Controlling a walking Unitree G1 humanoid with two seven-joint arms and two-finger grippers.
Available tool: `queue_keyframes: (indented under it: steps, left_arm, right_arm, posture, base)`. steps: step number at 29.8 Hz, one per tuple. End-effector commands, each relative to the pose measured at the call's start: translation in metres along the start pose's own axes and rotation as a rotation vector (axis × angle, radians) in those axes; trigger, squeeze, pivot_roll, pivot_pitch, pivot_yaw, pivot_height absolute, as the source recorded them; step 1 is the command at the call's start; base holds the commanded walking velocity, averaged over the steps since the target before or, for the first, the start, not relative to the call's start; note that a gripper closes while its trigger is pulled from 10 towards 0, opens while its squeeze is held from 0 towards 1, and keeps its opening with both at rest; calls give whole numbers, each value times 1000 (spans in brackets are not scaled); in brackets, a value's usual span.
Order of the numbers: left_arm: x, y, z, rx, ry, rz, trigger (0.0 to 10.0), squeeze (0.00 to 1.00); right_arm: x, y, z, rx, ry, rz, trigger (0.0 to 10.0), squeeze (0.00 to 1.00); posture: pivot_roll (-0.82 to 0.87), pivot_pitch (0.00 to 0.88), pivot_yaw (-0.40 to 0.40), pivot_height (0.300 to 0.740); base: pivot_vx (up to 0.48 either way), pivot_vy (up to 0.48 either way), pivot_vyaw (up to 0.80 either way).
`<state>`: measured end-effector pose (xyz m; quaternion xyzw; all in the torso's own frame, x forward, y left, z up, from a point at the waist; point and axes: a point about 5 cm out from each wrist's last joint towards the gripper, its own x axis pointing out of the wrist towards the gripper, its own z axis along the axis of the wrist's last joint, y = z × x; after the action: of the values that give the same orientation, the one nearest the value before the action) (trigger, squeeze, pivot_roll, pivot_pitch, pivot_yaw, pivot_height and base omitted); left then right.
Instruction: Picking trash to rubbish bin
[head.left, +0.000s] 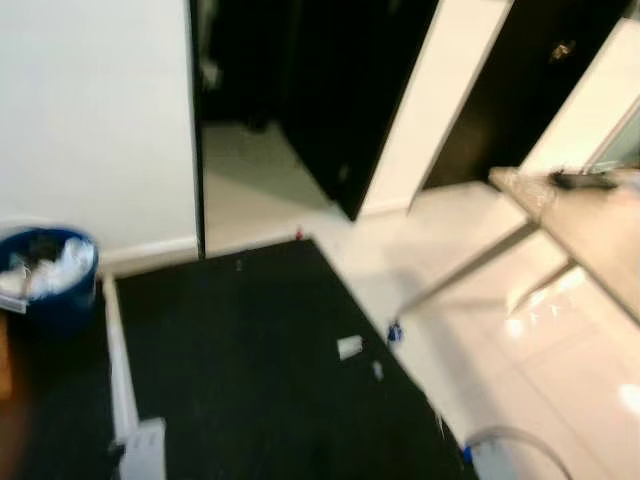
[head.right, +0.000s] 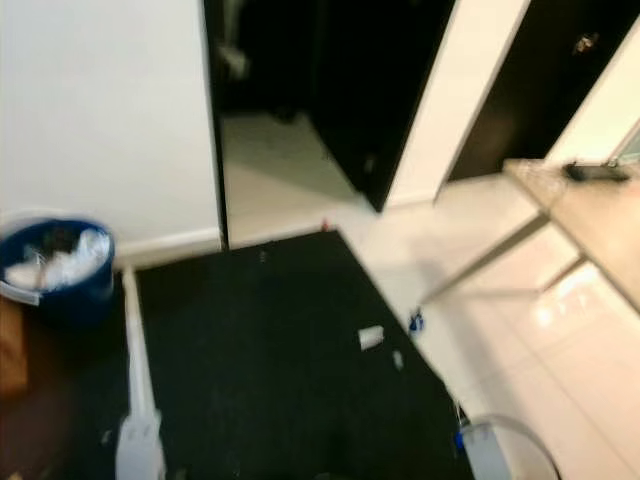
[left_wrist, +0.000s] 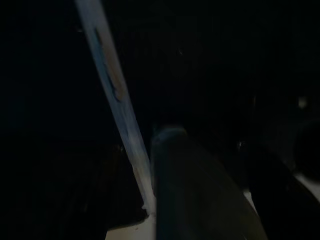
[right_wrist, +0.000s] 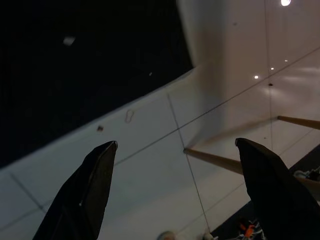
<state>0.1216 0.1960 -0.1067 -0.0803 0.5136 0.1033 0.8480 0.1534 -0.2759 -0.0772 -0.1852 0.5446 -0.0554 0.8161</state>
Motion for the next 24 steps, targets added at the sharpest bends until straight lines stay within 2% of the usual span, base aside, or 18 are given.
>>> queue_keyframes:
  steps: [1,7,15,19,24]
  left_arm:
    - [2,-10,7,-3,-22,-21,10000,0]
    - [2,-15,11,31,-34,-48,10000,0]
    - [4,-13,30,143,-65,-91,10000,0]
    - [5,-12,36,162,-75,-96,10000,0]
    - [6,-18,50,207,-95,-130,10000,0]
  right_arm:
    - [0,-2,5,-16,-20,1,10000,0]
    - [0,11,10,-27,-23,33,10000,0]
    - [-1,37,-7,17,17,75,10000,0]
    - [-2,42,-11,45,27,77,10000,0]
    - [-2,42,-13,110,27,60,10000,0]
  posture:
    - [-42,0,-127,740]
    - [-26,0,-103,740]
    - [-31,0,-34,740]
    - [-53,0,19,740]
    - [-73,0,46,740]
  base:
    - [0,0,-769]
    - [0,0,-769]
    - [0,0,-769]
    - [0,0,-769]
    - [0,0,-769]
